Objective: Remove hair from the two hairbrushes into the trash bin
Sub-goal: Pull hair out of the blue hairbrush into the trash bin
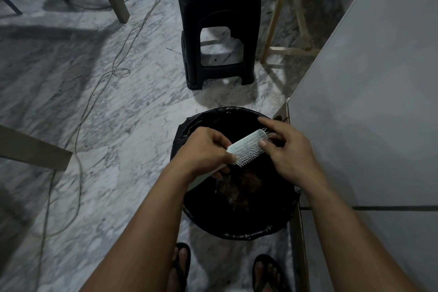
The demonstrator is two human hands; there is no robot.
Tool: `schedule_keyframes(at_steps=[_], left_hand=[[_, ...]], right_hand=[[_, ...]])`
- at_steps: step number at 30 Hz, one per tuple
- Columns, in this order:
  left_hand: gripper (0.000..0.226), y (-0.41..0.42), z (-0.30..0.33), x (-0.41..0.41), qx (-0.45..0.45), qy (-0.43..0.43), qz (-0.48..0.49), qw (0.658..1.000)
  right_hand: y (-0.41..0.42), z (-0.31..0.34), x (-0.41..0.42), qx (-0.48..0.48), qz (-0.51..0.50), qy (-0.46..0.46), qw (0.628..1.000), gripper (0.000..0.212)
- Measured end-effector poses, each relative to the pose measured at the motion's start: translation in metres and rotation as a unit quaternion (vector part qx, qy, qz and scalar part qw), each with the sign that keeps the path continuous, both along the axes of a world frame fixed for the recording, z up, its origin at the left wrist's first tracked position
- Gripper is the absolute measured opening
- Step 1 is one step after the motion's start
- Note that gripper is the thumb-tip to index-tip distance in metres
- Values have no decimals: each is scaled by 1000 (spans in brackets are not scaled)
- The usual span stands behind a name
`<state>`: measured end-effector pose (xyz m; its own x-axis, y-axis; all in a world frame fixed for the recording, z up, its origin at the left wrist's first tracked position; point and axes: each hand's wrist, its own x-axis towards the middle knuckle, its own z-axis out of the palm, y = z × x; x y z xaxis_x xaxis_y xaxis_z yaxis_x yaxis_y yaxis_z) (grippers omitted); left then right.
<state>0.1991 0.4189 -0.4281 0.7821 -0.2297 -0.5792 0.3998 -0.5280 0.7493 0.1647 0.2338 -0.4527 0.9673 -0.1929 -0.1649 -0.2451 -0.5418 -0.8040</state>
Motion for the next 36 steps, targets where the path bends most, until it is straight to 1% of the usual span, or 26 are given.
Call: schedule_keyframes(at_steps=[1,3,4,7,11,14,16,18,20,23,25,27,28,30,32,34,36], left_hand=[[12,0,0,0,-2,4,-4,1000],[12,0,0,0,4,8,-13,1000],[11,1,0,0,9,7,-12,1000],[10,4,-1,2,29,-10,11,999],[13,8,-3,7,57,-66,102,991],[11,9,-5,9,48,-78,144,985],[11,9,-5,9,37,-74,152,985],[11,9,-5,9,31,-72,154,985],[11,8,-7,10,35,-84,174,980],[16,12,-8,13,54,-138,251,956],[14,13,-5,13,54,-165,303,937],[9,14,-2,13,45,-183,332,924],[8,14,-1,13,37,-186,333,924],[9,14,-1,12,21,-179,305,935],[12,13,0,11,12,-163,253,954],[12,10,1,9,3,-150,204,967],[11,6,2,7,-6,-139,167,976]], right_hand=[[1,0,-1,-18,-12,-19,1000,35],[-2,2,-1,-44,-84,-35,995,20],[-5,3,-1,-52,-119,-32,991,16],[-13,1,0,-73,-160,1,984,14],[-17,-3,0,-94,-180,42,978,14],[-19,-5,-1,-122,-165,72,976,12],[-19,-10,-1,-128,-132,119,976,10],[-19,-12,-3,-125,-107,160,973,17],[-21,-15,-3,-132,-104,180,969,23],[-24,-17,-5,-182,-80,216,956,13],[-24,-22,-7,-198,-78,239,947,11],[-26,-30,-6,-196,-78,266,941,17],[-25,-31,-6,-195,-69,277,938,18],[-20,-22,-6,-194,-24,295,935,19],[-16,-14,-4,-189,28,296,936,35],[-15,-10,-2,-160,32,254,953,60],[-14,-5,0,-87,7,178,980,75]])
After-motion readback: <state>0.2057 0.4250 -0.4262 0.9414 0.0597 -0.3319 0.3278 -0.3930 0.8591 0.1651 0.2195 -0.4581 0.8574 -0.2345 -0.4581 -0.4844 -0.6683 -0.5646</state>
